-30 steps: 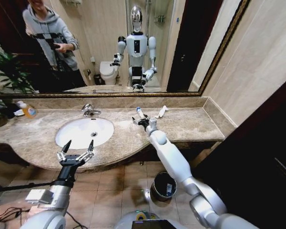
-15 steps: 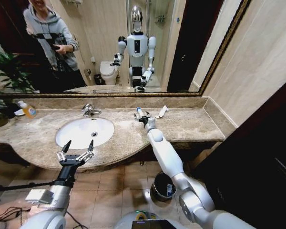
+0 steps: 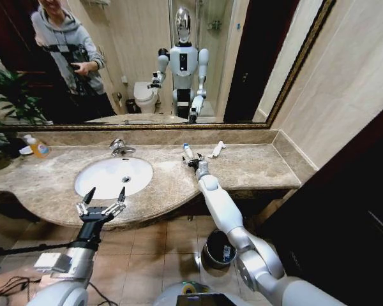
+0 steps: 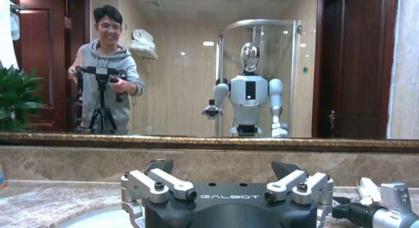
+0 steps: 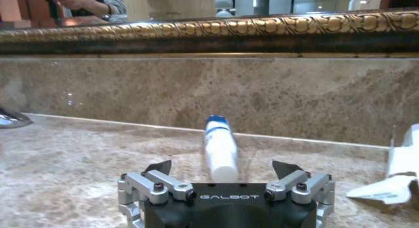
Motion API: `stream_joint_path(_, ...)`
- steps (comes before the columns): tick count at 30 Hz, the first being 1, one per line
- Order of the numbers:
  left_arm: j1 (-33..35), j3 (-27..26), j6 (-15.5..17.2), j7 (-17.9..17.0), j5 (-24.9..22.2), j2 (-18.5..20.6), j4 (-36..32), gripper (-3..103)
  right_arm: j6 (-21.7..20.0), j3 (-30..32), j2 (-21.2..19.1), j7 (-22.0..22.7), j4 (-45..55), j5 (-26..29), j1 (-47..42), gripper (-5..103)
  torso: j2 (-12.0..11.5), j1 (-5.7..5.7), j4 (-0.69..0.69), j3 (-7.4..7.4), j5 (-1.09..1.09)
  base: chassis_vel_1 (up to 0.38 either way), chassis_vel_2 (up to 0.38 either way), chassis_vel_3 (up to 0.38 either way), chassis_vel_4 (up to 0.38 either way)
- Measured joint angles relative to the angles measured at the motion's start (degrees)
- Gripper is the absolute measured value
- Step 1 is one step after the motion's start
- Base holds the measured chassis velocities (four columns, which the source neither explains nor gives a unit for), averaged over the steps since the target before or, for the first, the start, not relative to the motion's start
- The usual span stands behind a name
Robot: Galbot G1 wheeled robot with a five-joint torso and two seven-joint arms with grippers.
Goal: Pick up the trash from the sink and place it in the trash bin.
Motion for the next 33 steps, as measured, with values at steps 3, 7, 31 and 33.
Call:
stream_joint_path(3, 0.0, 0.0, 0.0, 0.0, 0.0, 0.0, 0.0, 100, 1.0, 0.9, 0.0, -0.2, -1.3, -1.7, 0.5, 96, 0.0, 0.00, -0.01, 0.00, -0.01, 0.000, 0.000, 0.000, 0.000)
stream_joint_path(7, 0.0, 0.0, 0.0, 0.0, 0.0, 0.0, 0.0, 100, 1.1, 1.0, 0.0, -0.3, -1.8, -1.9, 0.7, 80, 0.0, 0.00, 0.00, 0.00, 0.00, 0.000, 0.000, 0.000, 0.000)
stream_joint_path(31, 0.0, 0.0, 0.0, 0.0, 0.0, 0.0, 0.0, 100, 0.6, -1.8, -1.3, -0.8, 4.9, -3.4, -1.7, 22, 0.0, 0.00, 0.00, 0.00, 0.00, 0.000, 0.000, 0.000, 0.000)
stream_joint_path(33, 0.0, 0.0, 0.0, 0.0, 0.0, 0.0, 0.0, 100, 0.3, -2.2, -1.9, -0.8, 6.3, -3.2, -2.1, 22, 0.0, 0.00, 0.00, 0.00, 0.00, 0.000, 0.000, 0.000, 0.000)
